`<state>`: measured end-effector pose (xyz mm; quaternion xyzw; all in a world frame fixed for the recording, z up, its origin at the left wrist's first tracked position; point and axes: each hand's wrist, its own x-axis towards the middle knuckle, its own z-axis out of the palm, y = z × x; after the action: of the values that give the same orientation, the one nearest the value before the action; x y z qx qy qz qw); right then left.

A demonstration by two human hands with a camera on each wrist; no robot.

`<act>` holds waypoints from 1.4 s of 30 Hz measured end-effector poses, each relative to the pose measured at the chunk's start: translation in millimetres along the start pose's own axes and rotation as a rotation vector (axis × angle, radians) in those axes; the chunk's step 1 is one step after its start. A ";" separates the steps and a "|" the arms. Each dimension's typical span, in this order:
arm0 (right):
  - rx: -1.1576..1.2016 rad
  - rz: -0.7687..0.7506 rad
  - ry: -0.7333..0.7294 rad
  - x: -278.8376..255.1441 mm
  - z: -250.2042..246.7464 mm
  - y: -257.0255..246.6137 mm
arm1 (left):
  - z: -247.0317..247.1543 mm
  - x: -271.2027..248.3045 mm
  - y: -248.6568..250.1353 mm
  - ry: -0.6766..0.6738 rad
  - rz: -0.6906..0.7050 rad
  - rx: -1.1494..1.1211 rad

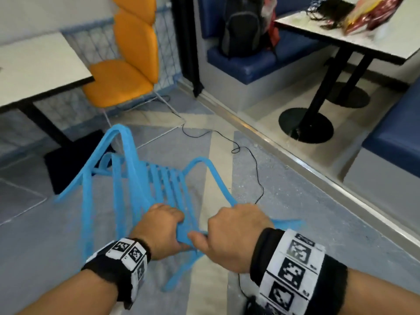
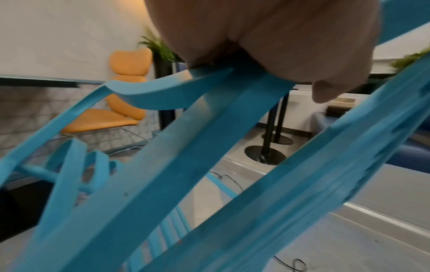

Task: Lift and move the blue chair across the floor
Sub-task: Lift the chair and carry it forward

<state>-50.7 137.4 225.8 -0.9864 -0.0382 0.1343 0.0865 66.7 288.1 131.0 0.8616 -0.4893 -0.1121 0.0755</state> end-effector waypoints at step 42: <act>0.052 -0.305 -0.193 111.8 121.7 -403.7 | -39.9 -439.7 -171.0 -0.347 -0.765 0.206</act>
<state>2.7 564.4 154.5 -0.9490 -0.1921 0.2149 0.1274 0.6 754.3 180.8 0.9523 -0.1485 -0.2259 -0.1416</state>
